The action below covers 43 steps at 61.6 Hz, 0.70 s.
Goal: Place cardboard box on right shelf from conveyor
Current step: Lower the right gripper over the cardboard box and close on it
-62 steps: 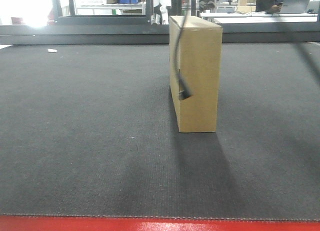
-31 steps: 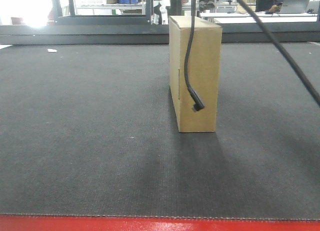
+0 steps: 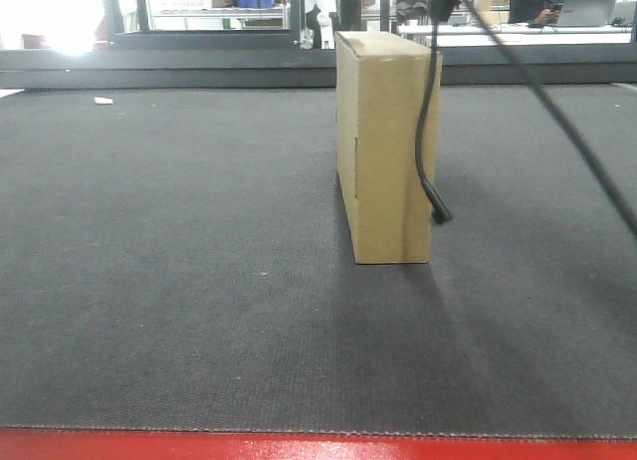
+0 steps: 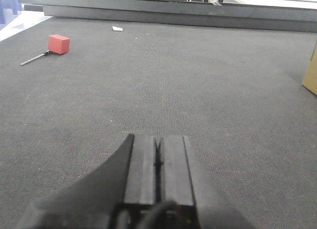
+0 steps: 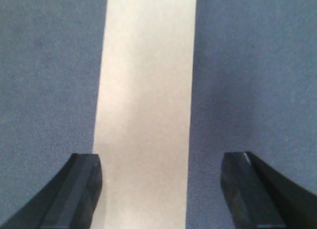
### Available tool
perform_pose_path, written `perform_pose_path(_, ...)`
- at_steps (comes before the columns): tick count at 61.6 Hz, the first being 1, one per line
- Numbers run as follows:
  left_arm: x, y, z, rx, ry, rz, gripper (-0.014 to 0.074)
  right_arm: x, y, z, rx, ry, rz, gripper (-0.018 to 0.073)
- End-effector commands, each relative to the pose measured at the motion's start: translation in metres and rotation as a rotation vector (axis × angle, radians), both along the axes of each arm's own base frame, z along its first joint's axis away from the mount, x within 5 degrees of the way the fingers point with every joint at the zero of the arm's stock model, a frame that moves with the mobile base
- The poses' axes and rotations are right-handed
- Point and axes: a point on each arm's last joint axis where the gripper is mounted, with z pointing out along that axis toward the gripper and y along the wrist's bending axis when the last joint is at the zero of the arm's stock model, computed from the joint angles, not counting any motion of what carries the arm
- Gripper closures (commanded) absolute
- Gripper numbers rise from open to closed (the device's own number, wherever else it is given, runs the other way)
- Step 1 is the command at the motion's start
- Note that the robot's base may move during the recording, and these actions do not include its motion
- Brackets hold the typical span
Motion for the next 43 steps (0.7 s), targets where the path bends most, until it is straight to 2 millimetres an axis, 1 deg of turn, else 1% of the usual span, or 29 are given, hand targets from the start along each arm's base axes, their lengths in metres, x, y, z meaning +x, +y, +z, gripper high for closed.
perform_pose_path(1,-0.0004,0.0008,0.0062,-0.014,-0.088,0.009,0.0712,-0.0072,-0.0069,0.0270,0.052,-0.110,0.011,-0.0033)
perform_pose_path(11,-0.0004,0.0008,0.0062,-0.014,-0.088,0.009,0.0712,-0.0053,-0.0034,0.0178,0.073,-0.104,0.022,-0.0033)
perform_pose_path(18,-0.0004,0.0008,0.0062,-0.014,-0.088,0.009,0.0713,-0.0048,-0.0014,0.0183,0.096,-0.112,0.027,-0.0033)
perform_pose_path(43,-0.0004,0.0008,0.0062,-0.014,-0.088,0.009,0.0712,-0.0048,-0.0057,0.0213,0.101,-0.113,0.018,-0.0033)
